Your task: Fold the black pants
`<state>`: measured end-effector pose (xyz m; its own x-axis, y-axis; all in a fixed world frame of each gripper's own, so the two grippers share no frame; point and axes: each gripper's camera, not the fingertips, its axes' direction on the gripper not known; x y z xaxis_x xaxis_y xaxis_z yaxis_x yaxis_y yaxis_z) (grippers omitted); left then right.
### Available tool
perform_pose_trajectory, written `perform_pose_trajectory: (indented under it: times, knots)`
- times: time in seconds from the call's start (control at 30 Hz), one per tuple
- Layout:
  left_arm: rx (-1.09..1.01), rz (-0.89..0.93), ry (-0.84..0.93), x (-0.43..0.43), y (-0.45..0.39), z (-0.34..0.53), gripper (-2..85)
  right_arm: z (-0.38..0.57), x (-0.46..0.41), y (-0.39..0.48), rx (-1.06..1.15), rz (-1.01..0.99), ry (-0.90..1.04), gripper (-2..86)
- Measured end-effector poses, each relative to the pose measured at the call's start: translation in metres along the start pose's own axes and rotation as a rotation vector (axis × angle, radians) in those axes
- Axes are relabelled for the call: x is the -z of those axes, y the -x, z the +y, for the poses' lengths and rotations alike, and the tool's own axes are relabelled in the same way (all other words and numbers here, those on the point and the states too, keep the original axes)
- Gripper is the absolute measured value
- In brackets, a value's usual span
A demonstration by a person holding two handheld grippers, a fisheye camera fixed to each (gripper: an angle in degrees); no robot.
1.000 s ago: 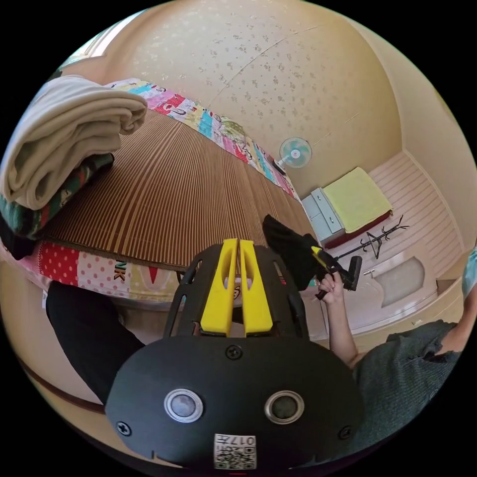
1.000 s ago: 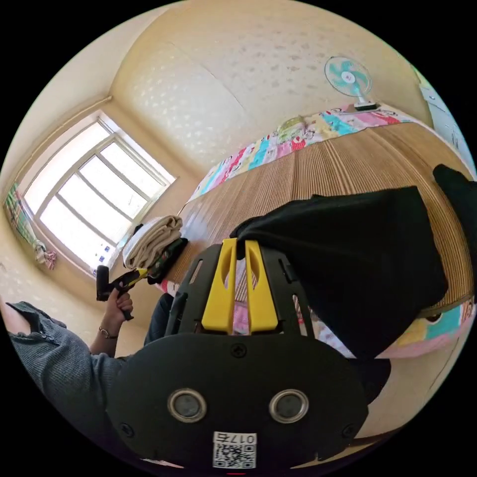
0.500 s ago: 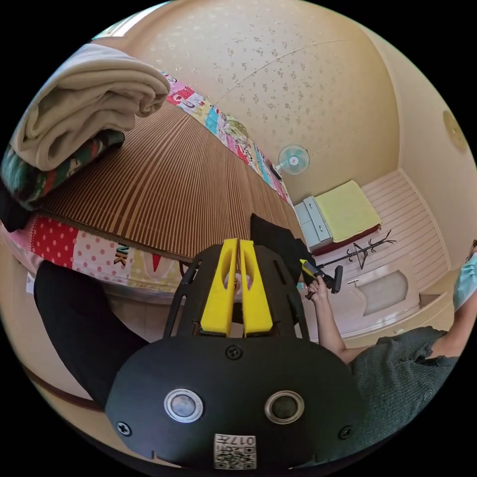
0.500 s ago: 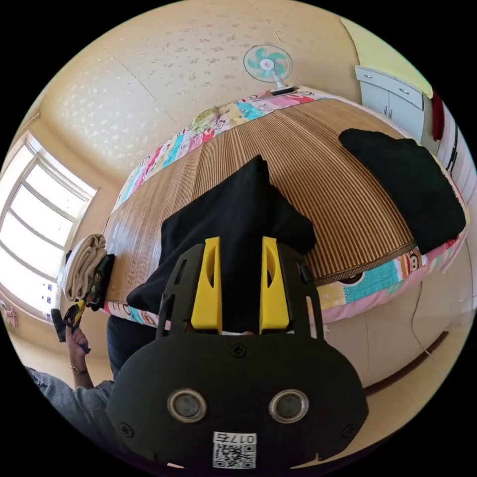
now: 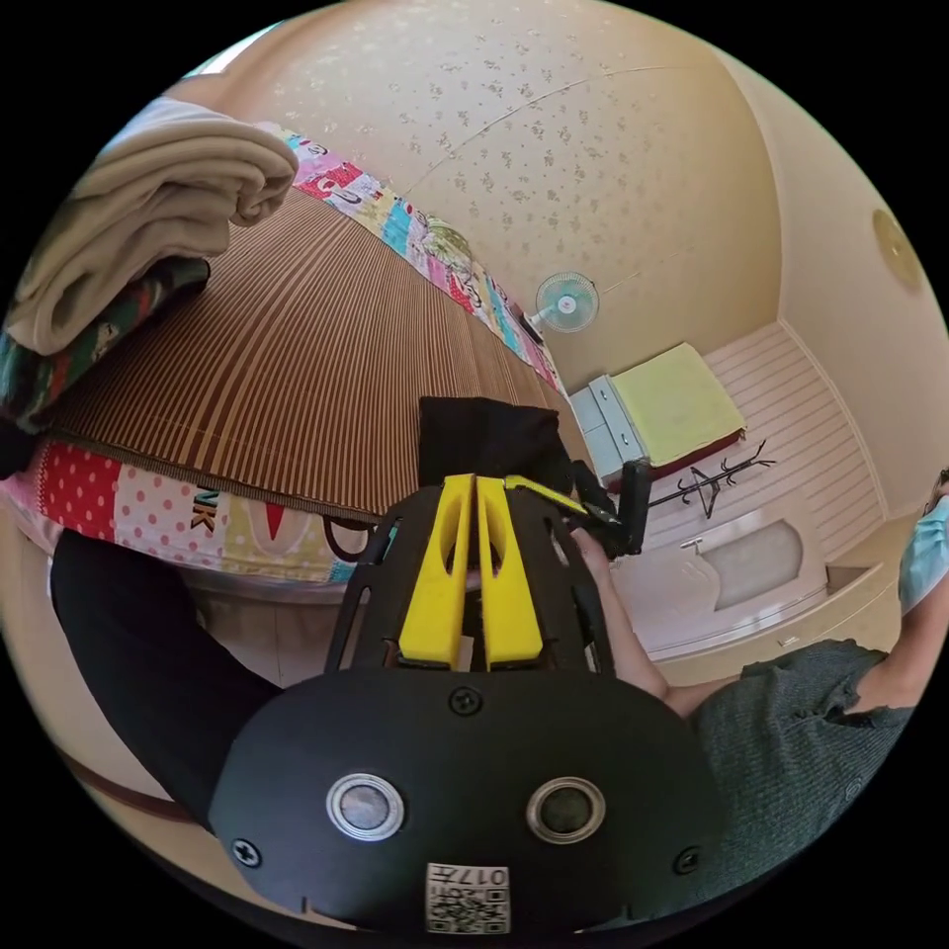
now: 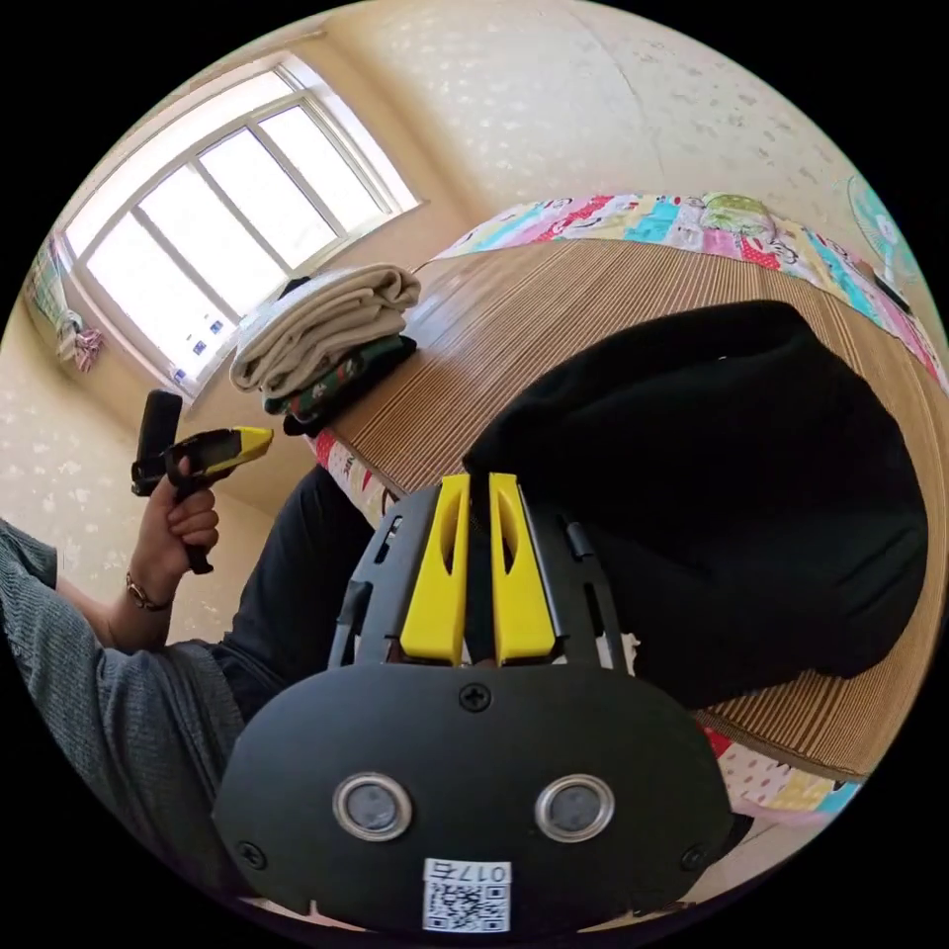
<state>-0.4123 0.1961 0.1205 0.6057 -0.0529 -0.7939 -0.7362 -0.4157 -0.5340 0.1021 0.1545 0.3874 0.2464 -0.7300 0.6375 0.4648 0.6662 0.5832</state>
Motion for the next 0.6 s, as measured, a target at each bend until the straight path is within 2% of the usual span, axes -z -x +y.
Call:
perform_pose_trajectory:
  times: [0.13,0.3,0.4,0.5,0.6]
  knots:
    - [0.014,-0.03,0.015,0.006,0.018,-0.001,-1.0,0.052,0.032,-0.029,-0.071,-0.059,-0.084,2.9]
    - [0.033,-0.021,-0.009,0.009,0.038,-0.003,-1.0,0.148,0.135,-0.148,-0.405,-0.175,-0.428,6.4]
    - [0.027,0.001,0.005,-0.005,0.041,-0.006,-1.0,0.184,0.165,-0.222,-0.617,-0.028,-0.481,10.9]
    - [0.009,0.048,0.04,-0.027,0.036,-0.01,-0.9,0.203,0.168,-0.295,-0.762,-0.036,-0.491,13.5]
    - [-0.031,0.064,0.06,-0.043,0.025,-0.013,-0.7,0.197,0.162,-0.339,-0.737,-0.036,-0.481,14.7]
